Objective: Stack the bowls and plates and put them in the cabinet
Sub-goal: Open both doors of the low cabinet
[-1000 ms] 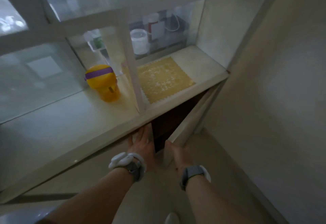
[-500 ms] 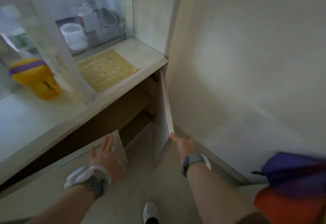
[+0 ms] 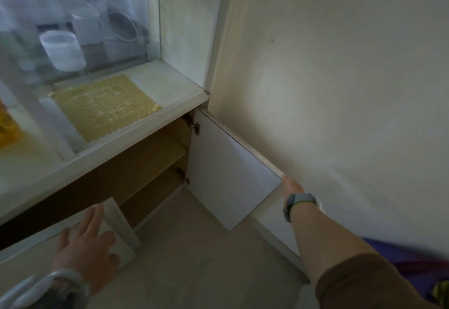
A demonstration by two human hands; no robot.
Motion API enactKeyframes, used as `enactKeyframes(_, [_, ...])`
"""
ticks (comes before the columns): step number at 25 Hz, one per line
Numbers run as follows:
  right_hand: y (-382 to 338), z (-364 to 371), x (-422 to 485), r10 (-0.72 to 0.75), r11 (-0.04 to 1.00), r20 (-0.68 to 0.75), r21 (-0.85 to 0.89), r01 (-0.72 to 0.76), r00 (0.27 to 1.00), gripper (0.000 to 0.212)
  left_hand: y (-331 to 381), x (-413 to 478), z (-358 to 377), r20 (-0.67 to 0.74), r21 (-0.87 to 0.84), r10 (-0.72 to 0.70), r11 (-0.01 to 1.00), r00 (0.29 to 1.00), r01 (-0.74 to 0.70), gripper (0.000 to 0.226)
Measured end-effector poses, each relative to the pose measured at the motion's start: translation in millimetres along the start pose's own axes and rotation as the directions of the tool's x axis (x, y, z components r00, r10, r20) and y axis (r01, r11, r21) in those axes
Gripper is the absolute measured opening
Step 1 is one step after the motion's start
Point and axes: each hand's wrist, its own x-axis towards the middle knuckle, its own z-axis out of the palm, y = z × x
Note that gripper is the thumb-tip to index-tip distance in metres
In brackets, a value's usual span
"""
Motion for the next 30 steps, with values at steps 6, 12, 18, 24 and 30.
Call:
enactKeyframes(6, [-10,-8,8,0.064,0.996,-0.015,-0.064,-0.065,0.998,0.082,7,-1,-2,0.03,-0.056,-0.052,0.997,0.998,0.054,0.04])
enactKeyframes(12, [29,49,42,-0.032,0.97,-0.01,-0.243,0.029,0.999,0.083,6,-14,6,0.005,-0.105,-0.078,0.991,0.997,0.078,0.048])
enactKeyframes(18, [57,133,-120,-0.322,0.727,0.496,-0.415,0.546,0.806,0.046,16,-44,22,0.025,-0.103,-0.012,0.995,1.0,0.015,0.044])
enactKeyframes(24, [91,186,-237,-0.462,0.277,0.803,-0.274,0.921,0.377,0.052,17,-119,45,0.063,-0.136,0.092,0.987,0.994,-0.083,0.043])
enactKeyframes(30, [184,165,-301,-0.409,0.09,0.806,-0.431,0.898,0.428,0.027,-12,-211,106,0.078,-0.134,0.244,0.963,0.967,-0.232,0.041])
